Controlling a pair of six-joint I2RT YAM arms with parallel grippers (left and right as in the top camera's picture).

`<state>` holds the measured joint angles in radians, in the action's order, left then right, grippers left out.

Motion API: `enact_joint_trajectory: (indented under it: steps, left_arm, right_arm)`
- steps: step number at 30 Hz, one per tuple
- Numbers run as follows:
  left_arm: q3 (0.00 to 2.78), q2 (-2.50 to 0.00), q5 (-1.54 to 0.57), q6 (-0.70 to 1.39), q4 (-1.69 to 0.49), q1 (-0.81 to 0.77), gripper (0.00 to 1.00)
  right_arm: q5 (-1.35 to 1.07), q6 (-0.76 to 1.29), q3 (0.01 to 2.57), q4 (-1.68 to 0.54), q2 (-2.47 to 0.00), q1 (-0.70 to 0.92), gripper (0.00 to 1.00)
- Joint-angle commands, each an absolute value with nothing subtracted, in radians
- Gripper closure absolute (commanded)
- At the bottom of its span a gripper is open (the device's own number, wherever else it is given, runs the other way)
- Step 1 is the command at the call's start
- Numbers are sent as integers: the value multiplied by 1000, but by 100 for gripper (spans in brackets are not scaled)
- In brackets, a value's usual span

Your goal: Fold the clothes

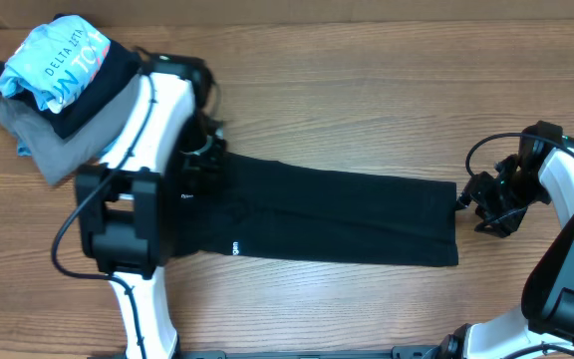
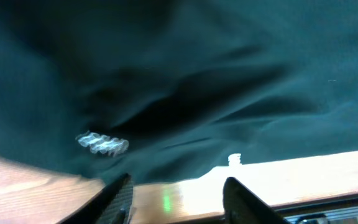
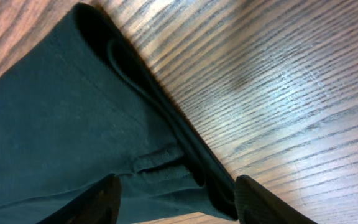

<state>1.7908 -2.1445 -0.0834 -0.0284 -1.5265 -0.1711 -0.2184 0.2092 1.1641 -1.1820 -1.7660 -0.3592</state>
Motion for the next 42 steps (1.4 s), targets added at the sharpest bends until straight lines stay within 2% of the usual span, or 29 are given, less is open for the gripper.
enact_joint_trajectory:
  steps: [1, 12, 15, 17, 20, 32, 33, 35, 37, 38, 39, 42]
  left_arm:
    - [1694, -2113, -88, -97, -1484, -259, 60]
    - [1572, -2113, -79, -106, -1322, -323, 60]
    - [1562, -2113, -88, -105, -1288, -324, 72]
    - [1560, -2113, -141, -105, -1286, -324, 87]
    - [1562, -2113, -243, -105, -1327, -328, 96]
    - [1563, -2113, -348, -106, -1477, -330, 96]
    - [1562, -2113, -361, -106, -1473, -332, 95]
    - [1562, -2113, -364, -105, -1460, -337, 87]
    - [1562, -2113, -364, -104, -1453, -342, 73]
    - [1562, -2113, -364, -97, -1451, -346, 60]
    - [1562, -2113, -364, -97, -1450, -348, 54]
    - [1563, -2113, -351, -97, -1460, -349, 56]
  right_arm:
    - [-229, 208, 1181, -1175, -1747, -362, 37]
    - [-229, 208, 1181, -1172, -1747, -362, 36]
    - [-229, 208, 1181, -1172, -1747, -362, 36]
    - [-229, 208, 1181, -1172, -1747, -362, 36]
    - [-229, 208, 1181, -1173, -1747, -362, 36]
    - [-229, 208, 1181, -1174, -1747, -362, 36]
    - [-229, 208, 1181, -1175, -1747, -362, 36]
    - [-229, 208, 1181, -1175, -1747, -362, 36]
    - [-229, 208, 1181, -1176, -1747, -362, 36]
    - [-229, 208, 1181, -1176, -1747, -362, 36]
    - [-229, 208, 1181, -1176, -1747, -362, 36]
    - [-229, 208, 1181, -1179, -1747, -362, 36]
